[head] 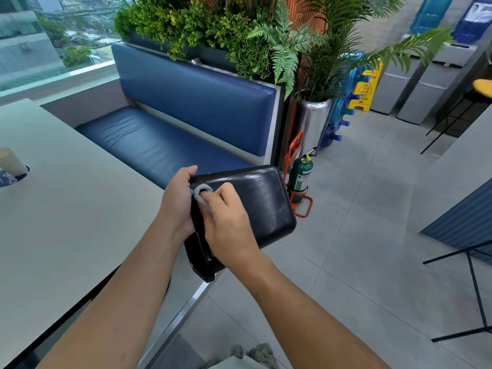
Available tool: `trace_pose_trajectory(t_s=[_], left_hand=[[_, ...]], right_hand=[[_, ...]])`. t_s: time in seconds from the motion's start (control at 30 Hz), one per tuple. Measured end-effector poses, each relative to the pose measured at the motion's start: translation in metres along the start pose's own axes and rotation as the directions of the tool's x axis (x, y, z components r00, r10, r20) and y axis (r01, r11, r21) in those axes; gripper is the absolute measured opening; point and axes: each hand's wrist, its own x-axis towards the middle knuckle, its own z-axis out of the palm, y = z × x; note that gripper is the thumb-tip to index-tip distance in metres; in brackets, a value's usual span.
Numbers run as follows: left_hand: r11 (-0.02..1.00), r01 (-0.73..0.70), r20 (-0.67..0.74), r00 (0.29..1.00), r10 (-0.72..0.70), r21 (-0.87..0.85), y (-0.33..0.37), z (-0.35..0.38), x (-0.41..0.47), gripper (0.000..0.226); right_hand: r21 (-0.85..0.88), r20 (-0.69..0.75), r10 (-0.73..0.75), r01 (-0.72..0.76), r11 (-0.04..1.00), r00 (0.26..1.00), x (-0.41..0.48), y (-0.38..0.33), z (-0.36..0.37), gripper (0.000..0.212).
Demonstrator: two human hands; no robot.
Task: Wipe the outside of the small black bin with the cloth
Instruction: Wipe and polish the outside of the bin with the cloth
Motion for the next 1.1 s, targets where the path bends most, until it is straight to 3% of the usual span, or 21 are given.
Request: trace_pose_trajectory(t_s=[0.1,0.2,0.33,0.5,0.63,0.83,1.0,1.1], left_hand=[[1.0,-0.015,0.063,0.998,0.014,0.013,0.006,0.002,-0.003,0.044],[0.995,-0.07,0.041,0.997,0.067,0.073,0.015,-0.005,-0.005,0.042],[0.993,-0.089,0.032,0.996,0.086,0.077,0.019,-0.008,-0.008,0.054],[0.993,-0.105,0.006,0.995,0.104,0.061,0.015,-0.001,-0.006,0.05],[0.996,-0.067,-0.016,0.998,0.069,0.061,0.01,0.002,-0.003,0.055],[0.998,-0.057,-0.044,0.997,0.057,0.004,0.006,0.001,0.0,0.038],[0.995,0.057,-0.058,0.996,-0.062,-0.084,0.009,-0.001,0.003,0.052],[0.991,0.07,-0.037,0.997,-0.075,-0.118,0.015,-0.004,0.003,0.04]], right_hand=[[0.075,-0.129,0.131,-0.122,0.99,0.983,0.01,0.003,-0.028,0.013],[0.033,-0.273,0.269,-0.27,0.962,0.924,0.029,0.031,-0.062,0.016],[-0.161,-0.195,0.332,-0.364,0.917,0.923,0.047,0.076,-0.082,0.021],[-0.277,-0.089,0.253,-0.268,0.923,0.963,0.037,0.07,-0.057,0.009],[-0.208,-0.07,0.204,-0.214,0.954,0.976,0.025,0.039,-0.027,0.017],[-0.009,0.057,0.102,-0.101,0.995,0.993,0.019,0.001,-0.003,0.039],[0.082,0.071,0.055,-0.061,0.995,0.996,0.01,0.002,-0.002,0.038],[0.071,0.074,0.016,-0.021,0.997,0.997,-0.007,0.009,-0.002,0.036]])
